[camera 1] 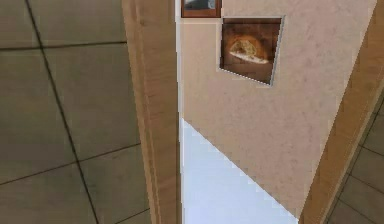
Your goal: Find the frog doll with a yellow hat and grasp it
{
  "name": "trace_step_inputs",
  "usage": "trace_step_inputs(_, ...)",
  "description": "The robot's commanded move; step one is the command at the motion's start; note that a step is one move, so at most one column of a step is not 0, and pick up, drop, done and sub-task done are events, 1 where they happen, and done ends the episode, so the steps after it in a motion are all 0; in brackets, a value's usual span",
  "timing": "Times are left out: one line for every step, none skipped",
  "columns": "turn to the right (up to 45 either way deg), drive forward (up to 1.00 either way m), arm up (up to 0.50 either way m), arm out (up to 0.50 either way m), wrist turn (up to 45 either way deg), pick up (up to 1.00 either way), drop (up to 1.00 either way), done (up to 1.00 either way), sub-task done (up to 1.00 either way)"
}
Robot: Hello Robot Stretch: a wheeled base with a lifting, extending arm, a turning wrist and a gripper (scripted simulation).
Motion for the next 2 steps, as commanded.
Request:
trace_step_inputs(45.0,0.00,0.00,0.00,0.0,0.00,0.00,0.00,0.00)
trace_step_inputs(45.0,0.00,0.00,0.00,0.0,0.00,0.00,0.00,0.00)
